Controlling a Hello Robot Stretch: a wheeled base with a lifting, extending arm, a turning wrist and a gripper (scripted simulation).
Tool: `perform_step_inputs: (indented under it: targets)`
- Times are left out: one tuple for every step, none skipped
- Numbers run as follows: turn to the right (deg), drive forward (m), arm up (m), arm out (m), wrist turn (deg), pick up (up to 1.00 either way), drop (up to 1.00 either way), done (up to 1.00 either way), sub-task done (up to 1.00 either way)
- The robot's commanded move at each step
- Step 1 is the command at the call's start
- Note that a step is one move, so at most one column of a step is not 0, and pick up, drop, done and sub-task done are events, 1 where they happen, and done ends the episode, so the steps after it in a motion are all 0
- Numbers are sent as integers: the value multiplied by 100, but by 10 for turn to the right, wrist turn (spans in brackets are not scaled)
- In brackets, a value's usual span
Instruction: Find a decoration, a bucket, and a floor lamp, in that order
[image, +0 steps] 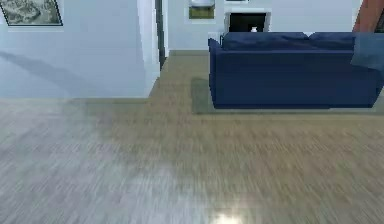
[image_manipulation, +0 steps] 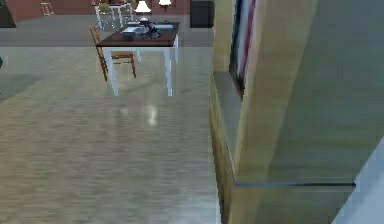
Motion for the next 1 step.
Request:
perform_step_inputs:
  targets:
    - [450,0,0,0,0,0,0,0,0]
